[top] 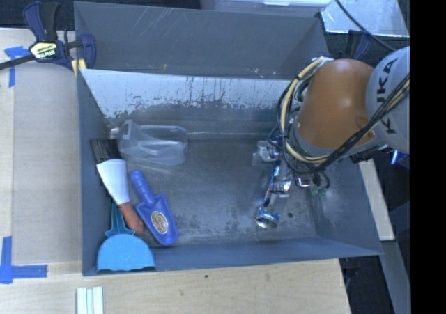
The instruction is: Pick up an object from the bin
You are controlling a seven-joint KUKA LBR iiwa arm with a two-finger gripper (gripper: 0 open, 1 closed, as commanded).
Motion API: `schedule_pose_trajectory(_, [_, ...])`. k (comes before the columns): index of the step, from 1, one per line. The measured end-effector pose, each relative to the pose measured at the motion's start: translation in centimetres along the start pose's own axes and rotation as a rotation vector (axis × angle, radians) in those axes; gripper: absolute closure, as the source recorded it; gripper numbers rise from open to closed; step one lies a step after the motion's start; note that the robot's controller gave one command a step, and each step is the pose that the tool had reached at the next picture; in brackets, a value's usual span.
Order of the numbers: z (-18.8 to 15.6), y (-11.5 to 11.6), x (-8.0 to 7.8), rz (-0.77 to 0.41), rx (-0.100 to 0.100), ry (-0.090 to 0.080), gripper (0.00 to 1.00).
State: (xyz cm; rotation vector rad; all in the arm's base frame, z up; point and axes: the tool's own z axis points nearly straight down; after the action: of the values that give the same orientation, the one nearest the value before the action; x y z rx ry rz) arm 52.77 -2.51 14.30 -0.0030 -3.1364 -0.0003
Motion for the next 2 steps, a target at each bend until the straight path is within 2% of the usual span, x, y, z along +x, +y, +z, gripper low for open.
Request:
schedule_pose_trajectory(1, [-0.4,0.0,-0.2,-0.001,0.001,-0.008,0.00])
schedule_pose_trajectory(2, [7.4,-5.7,-2.1,-0.531,0.002,-0.003,0.00])
